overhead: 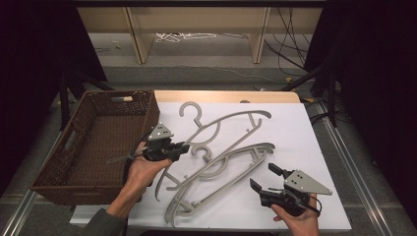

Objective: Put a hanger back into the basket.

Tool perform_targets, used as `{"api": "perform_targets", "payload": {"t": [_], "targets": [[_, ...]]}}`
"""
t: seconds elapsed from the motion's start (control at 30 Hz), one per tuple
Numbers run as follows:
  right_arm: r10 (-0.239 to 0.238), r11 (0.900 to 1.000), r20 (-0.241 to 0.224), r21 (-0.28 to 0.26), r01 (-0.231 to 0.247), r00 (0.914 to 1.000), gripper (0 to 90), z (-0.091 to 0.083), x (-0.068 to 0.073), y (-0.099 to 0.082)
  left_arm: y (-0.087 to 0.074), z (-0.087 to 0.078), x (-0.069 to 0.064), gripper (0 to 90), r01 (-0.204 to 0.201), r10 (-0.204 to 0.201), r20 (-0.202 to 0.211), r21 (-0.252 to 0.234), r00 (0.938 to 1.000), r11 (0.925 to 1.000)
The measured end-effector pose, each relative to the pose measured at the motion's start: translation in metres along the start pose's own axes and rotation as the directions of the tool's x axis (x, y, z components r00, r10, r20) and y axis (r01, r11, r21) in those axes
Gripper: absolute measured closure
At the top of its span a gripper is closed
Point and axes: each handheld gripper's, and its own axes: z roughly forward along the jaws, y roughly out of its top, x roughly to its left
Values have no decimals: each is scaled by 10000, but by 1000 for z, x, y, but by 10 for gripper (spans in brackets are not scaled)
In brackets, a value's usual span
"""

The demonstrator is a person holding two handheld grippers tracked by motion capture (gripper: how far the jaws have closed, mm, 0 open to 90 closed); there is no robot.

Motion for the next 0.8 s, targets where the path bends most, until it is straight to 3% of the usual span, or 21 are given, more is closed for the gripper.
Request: {"api": "perform_targets", "payload": {"t": [0.07, 0.23, 0.27, 0.37, 0.5, 0.63, 0.73, 0.8], "targets": [[37, 10000, -111, -34, -37, 9999, 210, 1, 0, -1, 13, -11, 1, 818, -298, 296, -183, -101, 9994, 9995], [-15, 10000, -20, 3, 15, 10000, 210, 0, 0, 0, 31, -27, 2, 818, -557, 537, -432, -463, 9976, 9974], [12, 10000, -15, -3, -12, 10000, 210, 0, 0, 0, 39, -36, 4, 818, -776, 747, -590, -483, 9955, 9958], [11, 9999, 18, -115, -11, 10000, 210, 1, 0, 0, 47, -49, 11, 819, -725, 663, -845, -727, 9942, 9947], [16, 9999, 31, -123, -15, 10000, 210, 1, 0, 0, 52, -64, 23, 818, -875, 773, -1327, -724, 9881, 9935], [18, 10000, -17, -25, -18, 10000, 210, 1, 0, 0, 49, -88, 48, 819, -757, 568, -2088, -837, 9763, 9936], [73, 9998, -123, -164, -75, 9999, 210, 3, 0, -1, 45, -95, 59, 819, -630, 424, -2139, -904, 9759, 9939], [121, 9999, -20, -32, -121, 9999, 210, 1, 0, -1, 39, -101, 69, 819, -445, 221, -2397, -885, 9706, 9951]]}}
